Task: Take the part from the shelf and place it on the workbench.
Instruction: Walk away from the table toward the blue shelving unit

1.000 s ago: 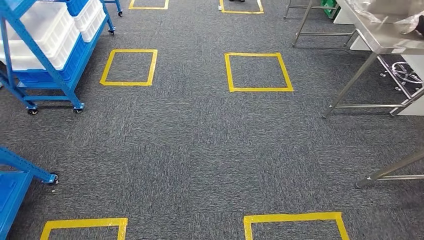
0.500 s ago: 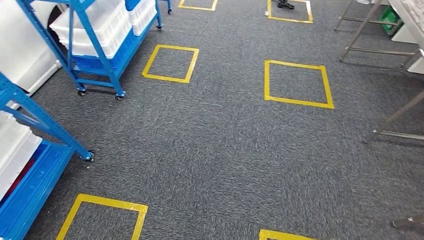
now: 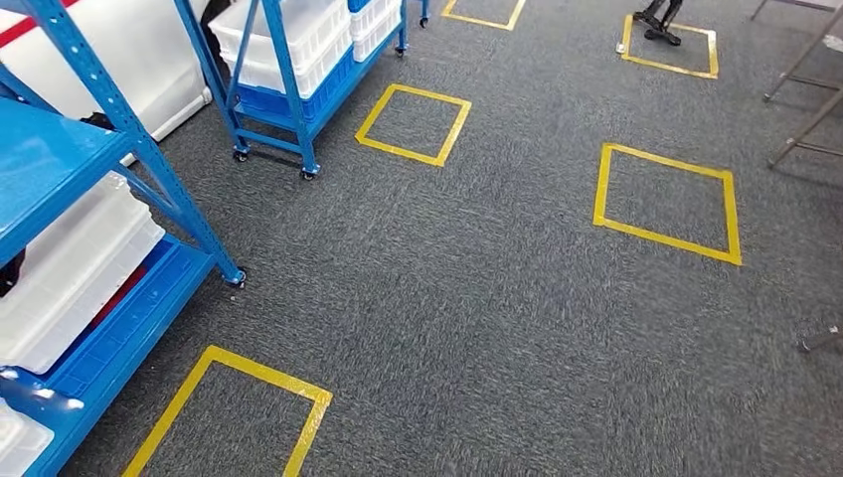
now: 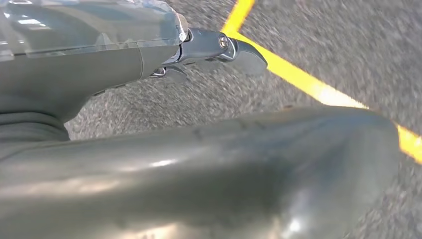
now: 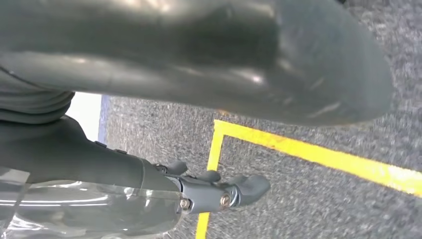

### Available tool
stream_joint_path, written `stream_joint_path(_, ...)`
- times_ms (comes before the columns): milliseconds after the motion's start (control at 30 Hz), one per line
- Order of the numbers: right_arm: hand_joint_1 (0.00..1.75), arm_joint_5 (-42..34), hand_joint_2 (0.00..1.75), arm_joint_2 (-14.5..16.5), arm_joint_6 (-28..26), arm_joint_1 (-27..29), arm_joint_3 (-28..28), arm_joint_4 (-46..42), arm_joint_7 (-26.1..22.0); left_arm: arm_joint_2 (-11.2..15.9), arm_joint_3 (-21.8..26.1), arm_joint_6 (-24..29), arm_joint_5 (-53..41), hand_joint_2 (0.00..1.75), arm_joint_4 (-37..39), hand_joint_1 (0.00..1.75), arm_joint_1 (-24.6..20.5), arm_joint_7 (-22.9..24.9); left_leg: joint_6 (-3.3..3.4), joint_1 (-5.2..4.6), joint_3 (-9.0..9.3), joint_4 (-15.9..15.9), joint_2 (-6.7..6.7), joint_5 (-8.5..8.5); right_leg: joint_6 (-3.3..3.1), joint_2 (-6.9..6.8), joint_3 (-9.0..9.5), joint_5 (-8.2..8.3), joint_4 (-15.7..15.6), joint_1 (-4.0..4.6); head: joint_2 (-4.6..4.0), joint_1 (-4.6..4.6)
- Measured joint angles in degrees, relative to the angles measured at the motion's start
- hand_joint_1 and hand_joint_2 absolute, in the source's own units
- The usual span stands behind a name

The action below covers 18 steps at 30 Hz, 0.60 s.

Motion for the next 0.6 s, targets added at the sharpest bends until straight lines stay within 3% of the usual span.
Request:
stream_joint_path(33,0.00,0.3,0.00,0.0,0.0,0.0,-0.2,0.0,0.0,0.0,0.0,0.0,-0.1,0.00,0.0,0.00,0.0,0.0,0.11,-0.07,-0.16,0.0,-0.69,0.07,0.03,0.55,-1.89,-1.46,3.7,-0.03,0.00,0.01)
stream_joint_path(67,0.00,0.5,0.00,0.0,0.0,0.0,-0.4,0.0,-0.1,0.0,0.0,0.0,-0.2,0.00,0.0,0.00,0.0,0.0,0.15,-0.14,-0.25,0.0,-1.43,0.12,0.00,0.77,-3.16,-1.87,6.1,-0.04,0.00,0.01)
stream_joint_path(100,0.00,0.8,0.00,0.1,0.0,0.0,-0.7,0.0,-0.1,0.0,0.0,0.0,-0.2,0.00,0.0,0.00,0.0,0.0,0.16,-0.18,-0.27,0.1,-2.23,0.15,-0.08,0.89,-3.47,-1.07,6.3,-0.04,0.00,0.01)
stream_joint_path(167,0.00,1.2,0.00,0.1,0.0,0.0,-1.1,0.0,-0.2,0.0,0.0,0.0,-0.4,0.00,-0.1,0.00,0.1,0.0,0.09,-0.17,-0.20,0.2,-3.84,0.19,-0.41,1.69,-1.20,3.13,0.9,-0.09,0.00,0.02)
stream_joint_path(233,0.00,1.6,0.00,0.1,0.0,0.0,-1.5,0.0,-0.2,0.0,0.0,0.0,-0.5,0.00,-0.1,0.00,0.0,0.0,-0.27,-0.22,-0.35,0.3,-5.25,0.30,-0.79,4.08,1.82,6.39,-6.2,-0.18,0.00,0.00)
stream_joint_path(300,0.00,1.9,0.00,0.1,0.1,0.0,-2.1,0.0,-0.2,0.0,0.0,0.0,-0.7,0.00,-0.1,0.00,0.0,-0.1,-0.99,-0.22,-0.69,0.3,-6.47,0.56,-1.09,5.26,2.83,7.01,-8.9,-0.05,0.00,-0.04)
stream_joint_path(367,0.00,2.1,0.00,0.2,0.1,-0.2,-2.6,0.0,-0.1,0.1,0.0,0.3,-0.7,0.00,-0.2,0.00,0.2,0.0,-1.75,-0.12,-1.01,0.1,-7.26,0.80,-1.67,4.04,2.95,7.34,-9.4,0.03,0.00,-0.05)
stream_joint_path(433,0.00,2.4,0.00,0.2,0.3,-0.3,-3.0,0.0,-0.1,0.3,0.1,0.6,-0.7,0.00,-0.2,0.00,0.4,0.2,-2.09,-0.24,-2.02,2.0,-5.09,-0.66,-2.62,2.57,3.08,7.79,-10.1,-0.07,0.00,-0.19)
stream_joint_path(500,0.00,2.7,0.00,0.3,0.5,-0.2,-3.6,0.0,0.1,0.4,0.1,0.7,-0.8,0.00,-0.2,0.00,0.2,0.2,-2.15,-0.36,-4.73,8.2,-1.91,-4.47,-3.29,0.89,3.00,7.95,-10.3,0.14,0.00,-0.34)
stream_joint_path(567,0.00,3.0,0.00,0.3,0.7,-0.1,-4.1,0.0,0.2,0.4,0.1,0.8,-0.9,0.00,-0.3,0.00,0.0,0.1,-2.33,-0.32,-7.30,14.7,-0.90,-7.39,-3.51,-0.95,2.84,7.90,-10.3,0.48,0.00,-0.37)
stream_joint_path(600,0.00,3.1,0.00,0.3,0.7,-0.2,-4.2,0.0,0.2,0.5,0.1,0.9,-0.9,0.00,-0.3,0.00,0.0,0.1,-2.40,-0.32,-7.37,15.7,-0.69,-7.46,-3.55,-1.81,2.78,7.88,-10.2,0.58,0.00,-0.38)
